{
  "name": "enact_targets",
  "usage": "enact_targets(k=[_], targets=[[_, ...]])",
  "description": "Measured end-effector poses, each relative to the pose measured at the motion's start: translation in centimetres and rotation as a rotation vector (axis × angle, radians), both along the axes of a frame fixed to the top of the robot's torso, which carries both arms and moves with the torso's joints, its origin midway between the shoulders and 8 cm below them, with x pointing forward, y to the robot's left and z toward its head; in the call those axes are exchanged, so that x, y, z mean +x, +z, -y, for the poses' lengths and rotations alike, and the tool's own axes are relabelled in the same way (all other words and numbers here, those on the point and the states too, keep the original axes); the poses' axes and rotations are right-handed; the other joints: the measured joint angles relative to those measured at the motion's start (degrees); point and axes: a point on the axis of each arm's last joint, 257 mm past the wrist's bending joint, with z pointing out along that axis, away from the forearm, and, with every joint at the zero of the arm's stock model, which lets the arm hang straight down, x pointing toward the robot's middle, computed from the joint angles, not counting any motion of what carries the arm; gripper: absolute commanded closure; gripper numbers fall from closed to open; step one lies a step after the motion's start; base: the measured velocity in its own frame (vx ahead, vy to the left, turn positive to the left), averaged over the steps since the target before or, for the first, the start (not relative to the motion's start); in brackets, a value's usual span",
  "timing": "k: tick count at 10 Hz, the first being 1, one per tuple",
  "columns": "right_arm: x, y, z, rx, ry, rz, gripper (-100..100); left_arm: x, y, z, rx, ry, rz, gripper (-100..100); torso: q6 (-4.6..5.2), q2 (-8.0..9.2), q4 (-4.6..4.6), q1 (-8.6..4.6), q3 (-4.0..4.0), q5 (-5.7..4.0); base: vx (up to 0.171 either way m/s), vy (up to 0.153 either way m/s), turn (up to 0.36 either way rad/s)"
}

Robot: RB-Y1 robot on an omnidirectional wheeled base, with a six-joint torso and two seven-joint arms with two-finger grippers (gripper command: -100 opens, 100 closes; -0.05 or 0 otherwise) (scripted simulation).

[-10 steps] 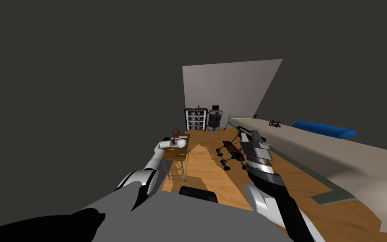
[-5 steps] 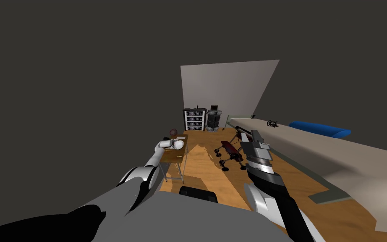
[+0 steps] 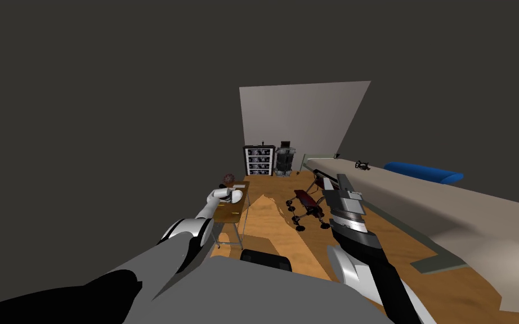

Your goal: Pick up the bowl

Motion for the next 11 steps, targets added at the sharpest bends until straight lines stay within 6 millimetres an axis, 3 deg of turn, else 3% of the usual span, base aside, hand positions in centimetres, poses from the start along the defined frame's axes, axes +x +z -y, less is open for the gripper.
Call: enact_targets(k=[4, 6, 7, 8, 11], targets=[[0.0, 0.0, 0.0, 0.000, 0.000, 0.000, 0, -4.4, -3.4, -0.5, -0.045, 0.038, -0.163, -100, 0.01, -0.18, -0.04, -0.07, -0.10, -0.01, 0.092, -0.066, -0.025], [0.0, 0.0, 0.0, 0.000, 0.000, 0.000, 0, -5.6, -4.2, -0.4, -0.055, 0.045, -0.201, -100, -0.01, 0.08, 0.01, 0.09, 0.04, 0.02, 0.024, -0.019, -0.008], [0.0, 0.0, 0.0, 0.000, 0.000, 0.000, 0, -5.8, -4.3, -0.4, -0.056, 0.046, -0.205, 0, -0.01, 0.16, 0.04, 0.16, 0.09, 0.03, 0.000, 0.000, 0.000], [0.0, 0.0, 0.0, 0.000, 0.000, 0.000, 0, -5.7, -4.3, -0.4, -0.056, 0.045, -0.204, -100, -0.01, 0.22, 0.05, 0.20, 0.13, 0.04, 0.049, 0.016, -0.001], [0.0, 0.0, 0.0, 0.000, 0.000, 0.000, 0, -6.6, -5.8, 0.3, -0.056, 0.044, -0.204, -100, -0.02, 0.05, 0.01, 0.32, 0.03, 0.07, 0.051, 0.024, -0.002]])
